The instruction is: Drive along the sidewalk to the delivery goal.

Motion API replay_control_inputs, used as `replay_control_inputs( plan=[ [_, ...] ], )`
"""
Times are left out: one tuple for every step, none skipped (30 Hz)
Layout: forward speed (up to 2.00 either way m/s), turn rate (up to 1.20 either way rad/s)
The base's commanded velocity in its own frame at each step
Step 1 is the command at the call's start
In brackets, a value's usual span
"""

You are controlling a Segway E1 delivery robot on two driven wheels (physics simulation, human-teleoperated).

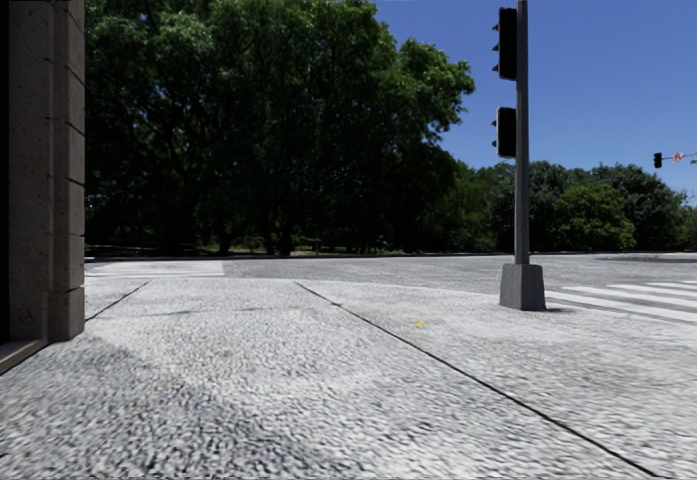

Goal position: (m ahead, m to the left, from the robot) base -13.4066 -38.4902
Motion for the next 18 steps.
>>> replay_control_inputs(
  plan=[
    [1.4, -0.64],
    [1.42, -0.64],
    [1.45, -0.64],
    [1.45, -0.64],
    [1.45, -0.64],
    [1.46, -0.64],
    [1.46, -0.64],
    [1.46, -0.64],
    [1.47, -0.64],
    [1.48, -0.64],
    [1.48, -0.64],
    [1.5, -0.64],
    [1.51, -0.64],
    [1.52, -0.64],
    [1.52, -0.64],
    [1.52, -0.64],
    [1.52, -0.64],
    [1.52, -0.64]
  ],
)
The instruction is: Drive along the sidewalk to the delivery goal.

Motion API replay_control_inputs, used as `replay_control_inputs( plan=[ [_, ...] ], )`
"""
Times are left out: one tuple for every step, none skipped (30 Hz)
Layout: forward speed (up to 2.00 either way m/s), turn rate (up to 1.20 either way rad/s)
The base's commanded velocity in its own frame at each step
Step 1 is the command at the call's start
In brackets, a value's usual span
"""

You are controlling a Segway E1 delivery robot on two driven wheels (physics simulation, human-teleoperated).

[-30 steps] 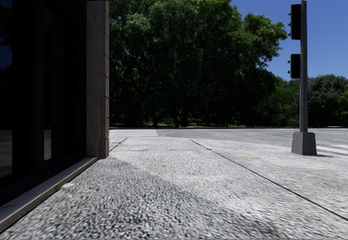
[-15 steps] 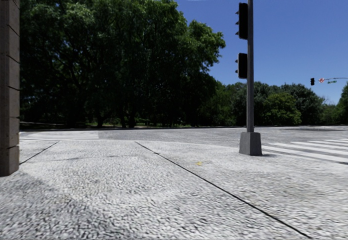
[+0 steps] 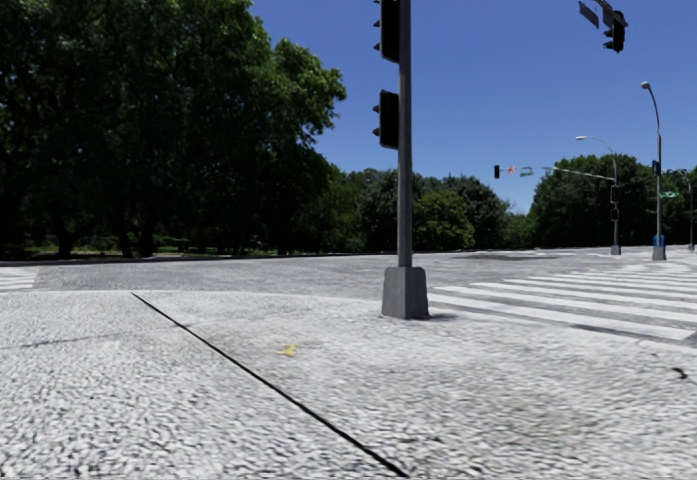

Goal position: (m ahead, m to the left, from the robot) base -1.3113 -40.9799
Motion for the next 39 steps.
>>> replay_control_inputs(
  plan=[
    [1.52, -0.64],
    [1.52, -0.64],
    [1.52, -0.64],
    [1.52, -0.64],
    [1.52, -0.64],
    [1.52, -0.64],
    [1.52, -0.64],
    [1.52, -0.64],
    [1.52, -0.64],
    [1.52, -0.64],
    [1.52, -0.64],
    [1.52, -0.64],
    [1.52, -0.64],
    [1.53, -0.64],
    [1.53, -0.64],
    [1.53, -0.64],
    [1.53, -0.64],
    [1.53, -0.64],
    [1.53, -0.64],
    [1.53, -0.64],
    [1.53, -0.64],
    [1.53, -0.64],
    [1.53, -0.64],
    [1.56, -0.18],
    [1.66, -0.03],
    [1.71, 0.0],
    [1.71, 0.0],
    [1.75, 0.0],
    [1.81, 0.0],
    [1.87, 0.0],
    [1.87, 0.0],
    [1.91, 0.0],
    [1.93, 0.0],
    [2.0, 0.0],
    [2.0, 0.0],
    [2.0, 0.0],
    [2.0, 0.0],
    [2.0, 0.0],
    [2.0, 0.0]
  ],
)
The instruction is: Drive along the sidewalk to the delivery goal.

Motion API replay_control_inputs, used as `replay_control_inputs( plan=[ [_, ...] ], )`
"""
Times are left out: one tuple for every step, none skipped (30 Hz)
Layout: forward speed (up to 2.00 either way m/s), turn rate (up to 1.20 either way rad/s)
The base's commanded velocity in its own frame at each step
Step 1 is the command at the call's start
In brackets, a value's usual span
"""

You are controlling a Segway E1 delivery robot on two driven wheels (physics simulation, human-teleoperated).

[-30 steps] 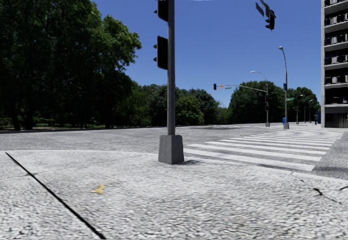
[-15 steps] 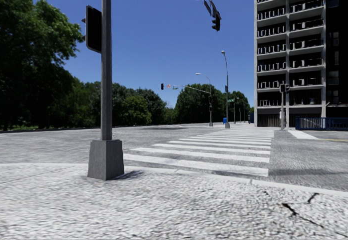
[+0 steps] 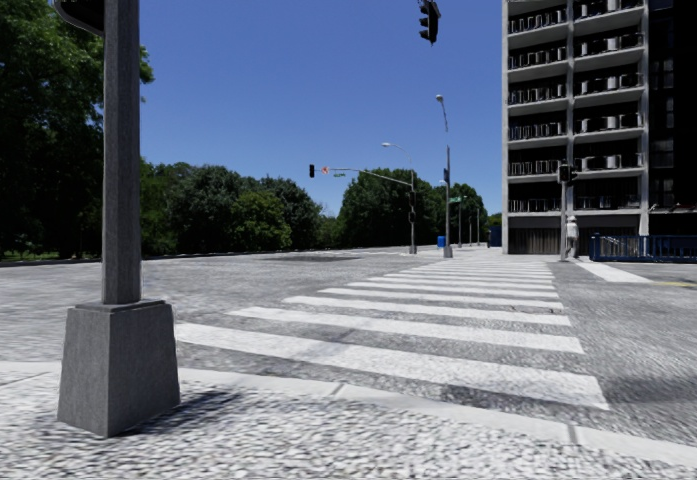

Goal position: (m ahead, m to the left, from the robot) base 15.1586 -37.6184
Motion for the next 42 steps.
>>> replay_control_inputs(
  plan=[
    [2.0, 0.0],
    [2.0, 0.0],
    [2.0, 0.0],
    [2.0, 0.0],
    [2.0, 0.0],
    [2.0, 0.0],
    [2.0, 0.0],
    [2.0, 0.0],
    [2.0, 0.0],
    [2.0, 0.0],
    [2.0, -0.14],
    [2.0, -0.14],
    [2.0, -0.3],
    [2.0, -0.38],
    [2.0, -0.4],
    [2.0, -0.4],
    [2.0, -0.4],
    [2.0, -0.4],
    [2.0, -0.41],
    [2.0, -0.41],
    [2.0, -0.41],
    [2.0, -0.41],
    [2.0, -0.41],
    [2.0, -0.41],
    [2.0, -0.41],
    [2.0, -0.41],
    [2.0, -0.41],
    [2.0, -0.41],
    [2.0, -0.41],
    [2.0, -0.41],
    [2.0, -0.41],
    [2.0, -0.41],
    [2.0, -0.41],
    [2.0, -0.41],
    [2.0, -0.41],
    [2.0, -0.41],
    [2.0, -0.41],
    [2.0, -0.41],
    [2.0, -0.41],
    [2.0, -0.41],
    [2.0, -0.41],
    [2.0, -0.41]
  ],
)
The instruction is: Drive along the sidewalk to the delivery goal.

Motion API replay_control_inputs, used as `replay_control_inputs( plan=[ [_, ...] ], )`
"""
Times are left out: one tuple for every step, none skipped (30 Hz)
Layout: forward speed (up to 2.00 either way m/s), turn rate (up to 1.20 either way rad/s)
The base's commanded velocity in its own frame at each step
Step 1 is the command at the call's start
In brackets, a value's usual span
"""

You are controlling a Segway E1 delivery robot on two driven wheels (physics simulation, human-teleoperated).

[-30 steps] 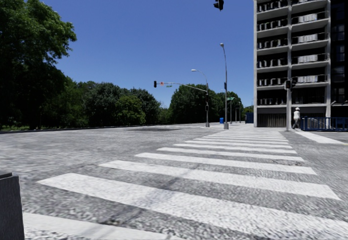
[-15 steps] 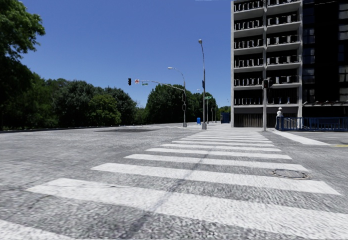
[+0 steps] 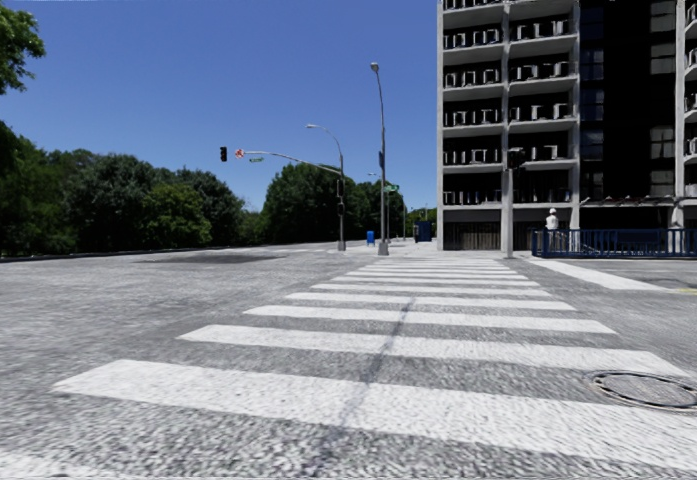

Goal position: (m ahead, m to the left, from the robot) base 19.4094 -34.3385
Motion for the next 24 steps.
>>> replay_control_inputs(
  plan=[
    [2.0, -0.41],
    [2.0, -0.41],
    [2.0, -0.41],
    [2.0, -0.41],
    [2.0, -0.41],
    [2.0, -0.41],
    [2.0, -0.41],
    [2.0, -0.41],
    [2.0, -0.41],
    [2.0, -0.41],
    [2.0, -0.41],
    [2.0, -0.41],
    [2.0, -0.41],
    [2.0, -0.41],
    [2.0, -0.41],
    [2.0, -0.41],
    [2.0, -0.41],
    [2.0, -0.41],
    [2.0, -0.41],
    [2.0, -0.41],
    [2.0, 0.0],
    [2.0, 0.0],
    [2.0, 0.0],
    [2.0, 0.0]
  ],
)
